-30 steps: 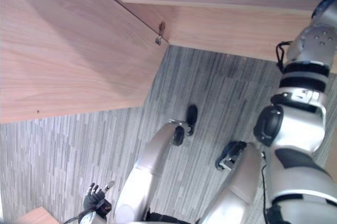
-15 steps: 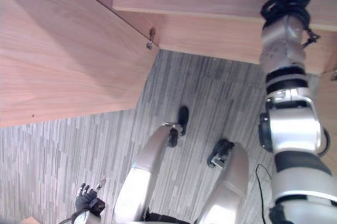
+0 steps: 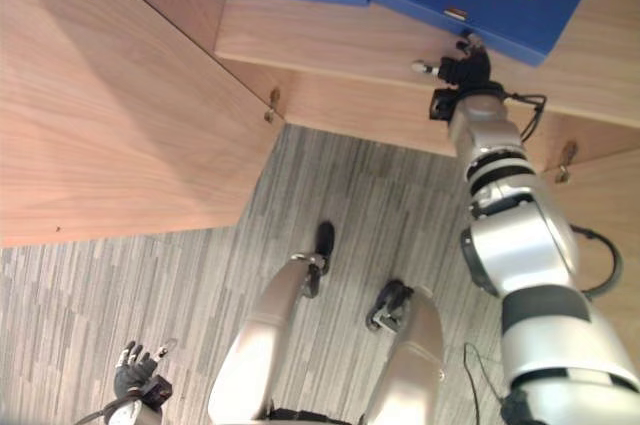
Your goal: Walk over to the cabinet, pick up the folder, carry it to the office cabinet, place the folder inside the office cabinet, then close the office cabinet door
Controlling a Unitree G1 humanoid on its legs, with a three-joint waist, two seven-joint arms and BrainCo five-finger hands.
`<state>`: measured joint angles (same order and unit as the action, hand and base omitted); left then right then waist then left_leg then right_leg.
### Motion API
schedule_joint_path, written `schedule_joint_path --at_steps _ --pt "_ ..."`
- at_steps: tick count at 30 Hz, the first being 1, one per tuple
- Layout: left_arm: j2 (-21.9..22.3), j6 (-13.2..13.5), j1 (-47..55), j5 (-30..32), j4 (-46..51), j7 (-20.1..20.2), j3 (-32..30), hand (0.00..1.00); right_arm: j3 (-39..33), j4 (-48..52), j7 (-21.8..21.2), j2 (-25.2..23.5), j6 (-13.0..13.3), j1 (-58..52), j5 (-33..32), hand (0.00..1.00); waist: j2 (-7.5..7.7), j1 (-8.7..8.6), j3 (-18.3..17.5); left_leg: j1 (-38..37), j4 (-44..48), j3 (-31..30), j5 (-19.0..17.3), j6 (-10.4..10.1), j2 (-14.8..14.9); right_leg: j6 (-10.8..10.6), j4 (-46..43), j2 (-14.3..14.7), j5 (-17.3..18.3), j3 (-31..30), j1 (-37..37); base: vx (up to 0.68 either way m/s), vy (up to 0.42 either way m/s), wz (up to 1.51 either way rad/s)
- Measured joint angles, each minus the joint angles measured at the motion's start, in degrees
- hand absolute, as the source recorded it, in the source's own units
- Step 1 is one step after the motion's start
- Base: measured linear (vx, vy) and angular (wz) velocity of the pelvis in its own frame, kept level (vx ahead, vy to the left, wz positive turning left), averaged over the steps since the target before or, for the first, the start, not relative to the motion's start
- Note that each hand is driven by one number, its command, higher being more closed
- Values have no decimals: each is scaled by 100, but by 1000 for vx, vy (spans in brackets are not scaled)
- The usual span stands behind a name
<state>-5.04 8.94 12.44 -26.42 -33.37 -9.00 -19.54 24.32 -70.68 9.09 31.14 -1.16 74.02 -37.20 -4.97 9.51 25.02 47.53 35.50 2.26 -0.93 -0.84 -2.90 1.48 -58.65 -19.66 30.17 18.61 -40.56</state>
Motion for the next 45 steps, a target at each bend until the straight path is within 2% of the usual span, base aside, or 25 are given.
schedule_joint_path --at_steps 6,14,20,26,30,35,38,45 --pt "-51 11 -2 120 -27 76 -10 0 -5 -109 -117 -41 -97 -130 538 0 28 33 -67 -363 -648 5 322 -20 -39 19 362 8 -166 132 246 59 -8 6" --pt "-207 46 -9 146 -302 166 -10 0 -57 -71 -162 -3 -145 -278 2259 0 38 27 -135 -585 -1204 -8 591 -46 -43 27 632 53 -292 218 357 57 -27 3" --pt "-247 132 -53 146 -440 166 -51 0 -75 242 -44 102 -140 -276 2293 0 38 15 -135 -576 -1333 14 626 -38 -43 11 734 68 -329 217 313 76 -21 0" --pt "-264 231 -164 140 -495 161 -278 0 -58 422 167 619 -66 188 2319 0 43 18 -136 -198 -1557 104 788 -35 -61 26 623 29 -338 108 -297 90 -33 1" --pt "-263 266 -362 138 -546 161 -298 0 -39 529 152 844 106 323 2315 0 52 16 -131 -46 -1726 115 895 -58 -41 39 574 46 -345 94 -562 98 -65 3" --pt "-264 272 -482 140 -543 198 -437 0 273 515 -280 1092 126 591 2293 0 53 -8 -129 124 -1727 106 905 -66 2 57 583 99 -357 101 -735 123 -61 0" --pt "-311 270 -525 140 -543 257 -511 0 299 413 -537 1176 123 786 2515 0 54 -7 -129 229 -1691 103 905 -66 18 82 582 116 -373 99 -834 110 -30 0" --pt "-313 222 -579 140 -550 372 -537 0 311 291 -566 1178 93 851 2747 0 55 29 -128 255 -1640 84 908 -69 23 116 574 122 -391 96 -845 86 -23 -1"
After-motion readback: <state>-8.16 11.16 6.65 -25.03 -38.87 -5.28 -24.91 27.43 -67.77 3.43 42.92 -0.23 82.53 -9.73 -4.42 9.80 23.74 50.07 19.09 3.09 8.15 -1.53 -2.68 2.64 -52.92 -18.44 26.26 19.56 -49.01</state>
